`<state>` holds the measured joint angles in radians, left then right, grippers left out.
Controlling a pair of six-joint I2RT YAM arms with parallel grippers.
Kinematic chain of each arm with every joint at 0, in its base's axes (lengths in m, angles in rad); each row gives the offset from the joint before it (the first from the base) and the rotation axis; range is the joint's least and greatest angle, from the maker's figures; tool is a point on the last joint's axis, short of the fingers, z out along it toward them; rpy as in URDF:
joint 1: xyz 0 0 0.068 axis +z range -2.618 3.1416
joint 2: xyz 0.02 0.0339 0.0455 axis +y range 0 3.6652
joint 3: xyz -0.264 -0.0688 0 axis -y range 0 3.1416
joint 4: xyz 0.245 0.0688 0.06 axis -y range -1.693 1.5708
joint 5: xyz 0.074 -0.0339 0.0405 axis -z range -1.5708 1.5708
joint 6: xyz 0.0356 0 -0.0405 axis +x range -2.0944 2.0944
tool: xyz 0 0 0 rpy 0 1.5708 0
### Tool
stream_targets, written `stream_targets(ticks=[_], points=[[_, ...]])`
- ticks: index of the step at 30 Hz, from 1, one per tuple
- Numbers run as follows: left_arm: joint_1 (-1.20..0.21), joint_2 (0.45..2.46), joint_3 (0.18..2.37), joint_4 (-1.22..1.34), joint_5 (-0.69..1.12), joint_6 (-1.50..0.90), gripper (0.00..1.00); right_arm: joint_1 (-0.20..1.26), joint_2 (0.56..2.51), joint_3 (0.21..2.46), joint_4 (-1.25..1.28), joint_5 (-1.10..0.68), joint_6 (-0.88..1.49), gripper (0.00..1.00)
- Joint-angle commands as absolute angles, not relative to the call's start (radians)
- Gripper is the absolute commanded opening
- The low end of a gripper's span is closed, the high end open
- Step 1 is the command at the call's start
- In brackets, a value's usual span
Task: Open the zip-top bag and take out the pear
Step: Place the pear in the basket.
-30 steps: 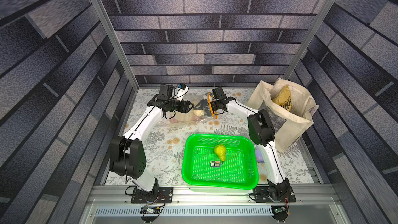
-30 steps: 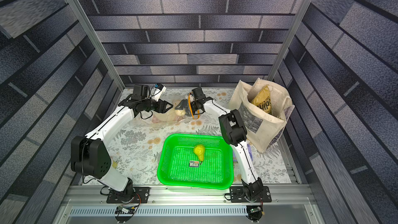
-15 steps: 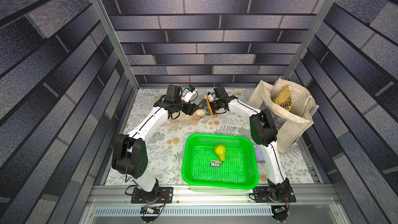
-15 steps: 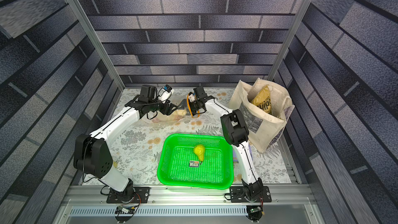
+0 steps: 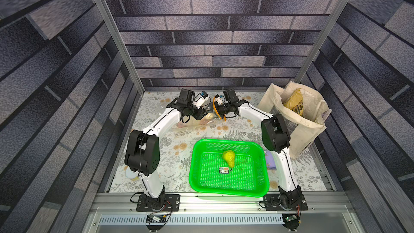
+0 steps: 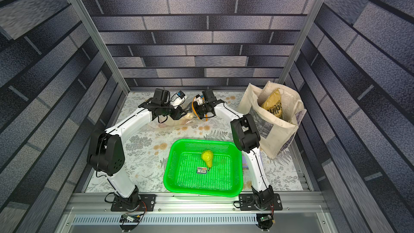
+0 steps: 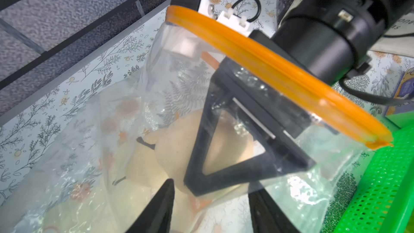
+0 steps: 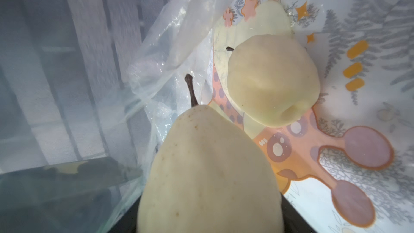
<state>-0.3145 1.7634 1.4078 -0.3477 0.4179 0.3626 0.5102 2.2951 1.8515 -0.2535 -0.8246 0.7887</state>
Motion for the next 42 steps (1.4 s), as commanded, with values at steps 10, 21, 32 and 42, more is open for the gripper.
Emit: stream_targets(ticks=[10, 21, 32, 42], points=[[-0.304, 1.763, 1.439, -0.352, 0.431, 0.374, 0.00, 0.506, 2.240, 1.823, -0.231, -0.853, 0.789, 0.57], [-0.287, 1.691, 1.398, -0.301, 0.347, 0.314, 0.00, 0.472, 2.175, 1.697, -0.296, -0.758, 0.735, 0.57], [-0.231, 1.644, 1.281, -0.221, 0.334, 0.270, 0.00, 0.444, 2.076, 1.610, -0.349, -0.759, 0.655, 0.59], [-0.223, 1.646, 1.271, -0.207, 0.349, 0.235, 0.00, 0.349, 1.861, 1.503, -0.445, -0.728, 0.472, 0.60]])
